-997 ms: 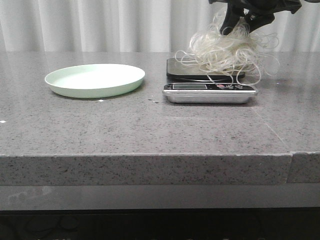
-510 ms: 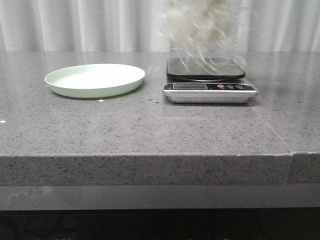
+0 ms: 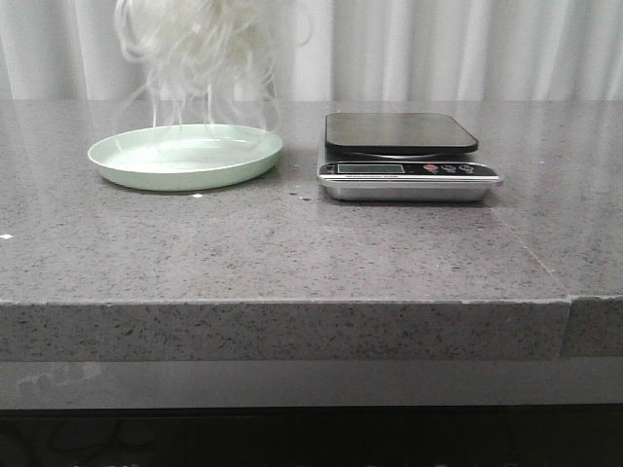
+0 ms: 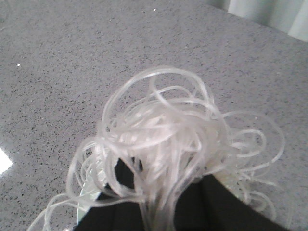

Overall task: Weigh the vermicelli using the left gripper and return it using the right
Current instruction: 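Lift the vermicelli with the right gripper and carry it over the plate, then lower the vermicelli onto the green plate and open the right gripper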

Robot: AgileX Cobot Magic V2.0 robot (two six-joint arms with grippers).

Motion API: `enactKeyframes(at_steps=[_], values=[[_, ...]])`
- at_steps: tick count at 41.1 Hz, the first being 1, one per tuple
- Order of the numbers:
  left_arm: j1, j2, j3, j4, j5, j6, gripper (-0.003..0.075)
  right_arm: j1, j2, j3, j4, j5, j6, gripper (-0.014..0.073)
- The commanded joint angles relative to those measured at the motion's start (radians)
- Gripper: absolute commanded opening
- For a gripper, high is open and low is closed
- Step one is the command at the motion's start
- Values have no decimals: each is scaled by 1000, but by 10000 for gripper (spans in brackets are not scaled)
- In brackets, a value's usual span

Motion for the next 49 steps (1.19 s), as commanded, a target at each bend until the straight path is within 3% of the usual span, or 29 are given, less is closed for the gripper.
enactKeyframes(at_steps=[1, 10, 19, 22, 49], values=[[0, 6, -26, -6, -83, -6, 400, 5, -4, -90, 12, -77, -16, 155], [0, 6, -26, -6, -83, -6, 400, 6, 80, -110, 12, -71, -16, 181], [0, 6, -26, -6, -83, -6, 400, 6, 98, -110, 12, -59, -15, 449], [0, 6, -26, -6, -83, -6, 400, 6, 91, -110, 12, -52, -15, 491], [0, 6, -26, -6, -83, -6, 400, 3, -223, -113, -46, 251, -6, 495]])
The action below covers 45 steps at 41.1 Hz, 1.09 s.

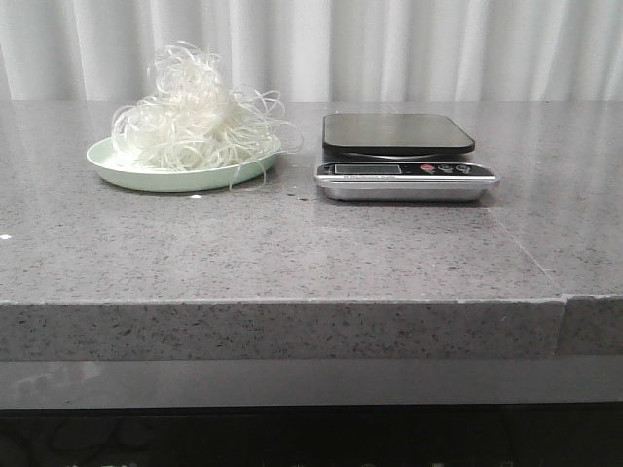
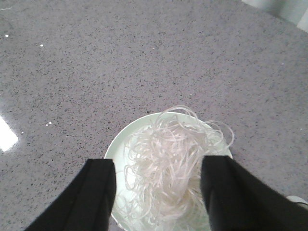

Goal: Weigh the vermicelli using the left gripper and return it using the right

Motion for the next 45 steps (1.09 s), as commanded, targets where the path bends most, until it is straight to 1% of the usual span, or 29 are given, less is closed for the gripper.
enactKeyframes(at_steps=[1, 7, 12, 27, 37, 45], values=[[0, 6, -26, -9, -83, -6, 400, -5, -117, -34, -21, 14, -6, 495], [0, 6, -26, -9, -83, -6, 400, -5, -210, 36, -73, 31, -6, 495], [0, 6, -26, -9, -83, -6, 400, -5, -312, 164, -105, 5, -6, 495], [0, 6, -26, -9, -83, -6, 400, -5, -701, 717, -114, -231, -3, 495], [0, 6, -26, -9, -83, -6, 400, -5, -943, 1000, -114, -243, -3, 495], [0, 8, -26, -9, -83, -6, 400, -5, -1117, 1176, -114, -241, -3, 495]])
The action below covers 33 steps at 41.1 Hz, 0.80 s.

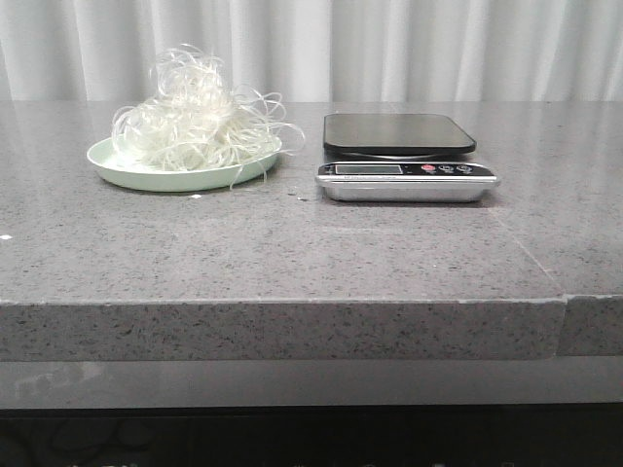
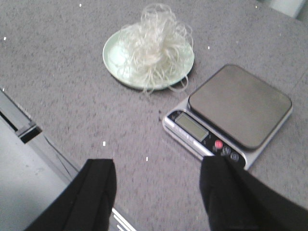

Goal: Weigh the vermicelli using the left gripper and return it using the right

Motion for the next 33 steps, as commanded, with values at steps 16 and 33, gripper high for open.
enactKeyframes(at_steps=[16, 33], values=[[0, 8, -17, -9, -82, -6, 400, -5, -368, 268, -7, -71, -3, 495], [0, 8, 37, -9, -83, -6, 341, -5, -421, 313, -7, -73, -3, 325]])
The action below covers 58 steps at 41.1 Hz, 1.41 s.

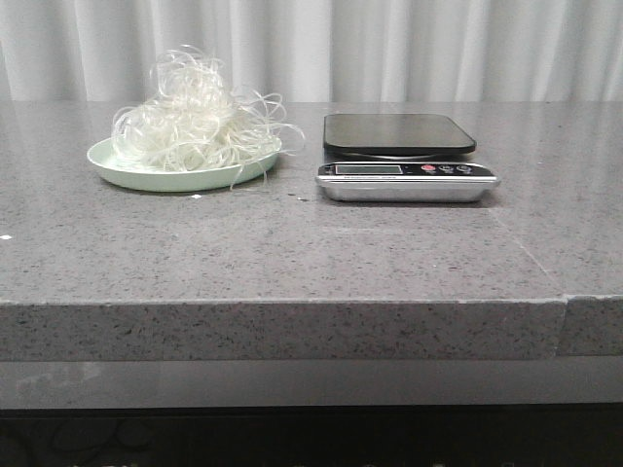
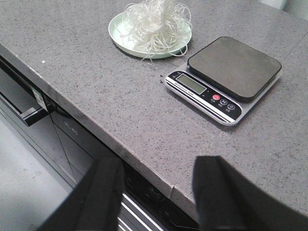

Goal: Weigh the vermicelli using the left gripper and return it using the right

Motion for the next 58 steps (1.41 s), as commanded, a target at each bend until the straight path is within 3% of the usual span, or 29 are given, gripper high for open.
enactKeyframes(at_steps=[1, 8, 12, 39, 43, 58], values=[[0, 8, -19, -9, -80, -6, 320, -5, 5, -24, -4, -74, -3, 294], [0, 8, -17, -9, -80, -6, 194, -5, 5, -24, -4, -73, -3, 145], [0, 8, -17, -9, -80, -6, 139, -5, 5, -24, -4, -73, -3, 145], [1, 8, -17, -9, -80, -6, 141, -5, 5, -24, -4, -66, -3, 145], [53, -4, -17, -3, -80, -6, 141, -5, 5, -24, -4, -66, -3, 145], [467, -146, 13, -4, -96, -6, 141, -5, 5, -24, -4, -66, -3, 145]])
